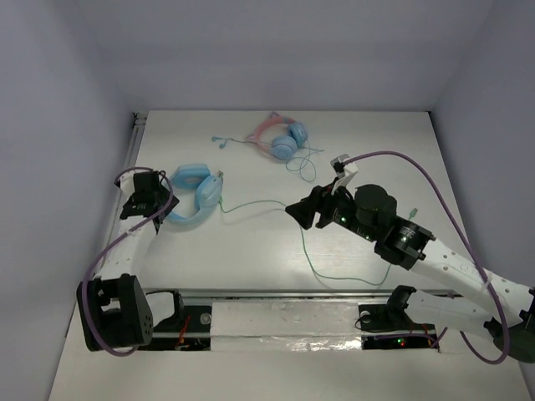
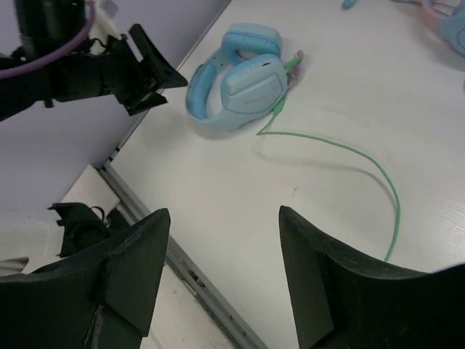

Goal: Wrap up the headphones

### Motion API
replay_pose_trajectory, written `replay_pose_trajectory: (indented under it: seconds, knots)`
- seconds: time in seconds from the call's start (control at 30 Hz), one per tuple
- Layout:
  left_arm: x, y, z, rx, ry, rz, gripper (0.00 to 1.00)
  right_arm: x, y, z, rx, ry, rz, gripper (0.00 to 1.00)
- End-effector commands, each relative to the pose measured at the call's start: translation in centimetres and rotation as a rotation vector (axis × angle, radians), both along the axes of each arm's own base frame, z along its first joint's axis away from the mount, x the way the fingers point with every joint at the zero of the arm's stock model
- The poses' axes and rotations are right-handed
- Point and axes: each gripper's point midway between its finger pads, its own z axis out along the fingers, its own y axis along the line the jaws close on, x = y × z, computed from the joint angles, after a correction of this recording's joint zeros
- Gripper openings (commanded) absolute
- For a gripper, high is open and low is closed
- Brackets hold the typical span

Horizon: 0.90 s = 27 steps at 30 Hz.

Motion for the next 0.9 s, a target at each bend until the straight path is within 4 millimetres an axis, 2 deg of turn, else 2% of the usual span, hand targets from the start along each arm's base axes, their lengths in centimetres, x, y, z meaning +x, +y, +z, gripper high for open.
replay_pose_trajectory:
  seconds: [0.0, 0.13, 0.2, 0.23, 0.37, 0.43, 0.53, 0.57, 0.6, 0.77, 0.8, 0.87]
  knots:
    - [-0.1, 0.0, -1.9, -0.026, 0.004, 0.039, 0.59, -1.2, 1.1, 2.4, 0.090, -0.070, 0.092, 0.68]
    - [0.3, 0.4, -3.5, -0.023, 0.029, 0.068, 0.60, -1.3, 1.3, 1.8, 0.083, -0.057, 0.102, 0.68]
    - [0.5, 0.5, -4.5, -0.011, 0.056, 0.077, 0.59, -1.5, 1.6, 2.7, 0.114, -0.077, 0.120, 0.68]
    - [0.7, -0.1, -4.7, -0.001, 0.059, 0.064, 0.58, -1.6, 1.6, 2.7, 0.115, -0.078, 0.123, 0.68]
    - [1.9, -0.6, -5.5, 0.021, 0.059, 0.056, 0.58, -1.9, 1.8, 2.6, 0.129, -0.080, 0.147, 0.68]
    - [2.0, -0.6, -6.7, 0.033, 0.098, 0.052, 0.57, -2.0, 2.0, 2.7, 0.139, -0.082, 0.154, 0.68]
    - [2.4, -0.2, -7.2, 0.069, 0.120, 0.067, 0.53, -2.1, 1.9, 2.7, 0.138, -0.087, 0.158, 0.68]
    - [2.5, -0.3, -7.2, 0.081, 0.125, 0.072, 0.48, -2.0, 1.9, 2.7, 0.134, -0.089, 0.152, 0.68]
    - [2.3, 0.2, -7.4, 0.103, 0.139, 0.094, 0.47, -2.0, 1.8, 2.8, 0.136, -0.089, 0.149, 0.68]
    - [2.8, 0.0, -7.8, 0.116, 0.172, 0.076, 0.49, -2.0, 1.4, 2.6, 0.148, -0.086, 0.134, 0.68]
    - [2.6, -0.3, -8.6, 0.109, 0.202, 0.056, 0.50, -2.1, 1.4, 2.7, 0.150, -0.088, 0.134, 0.68]
    - [2.8, -0.4, -9.0, 0.105, 0.227, 0.046, 0.47, -2.0, 1.2, 2.9, 0.154, -0.093, 0.125, 0.68]
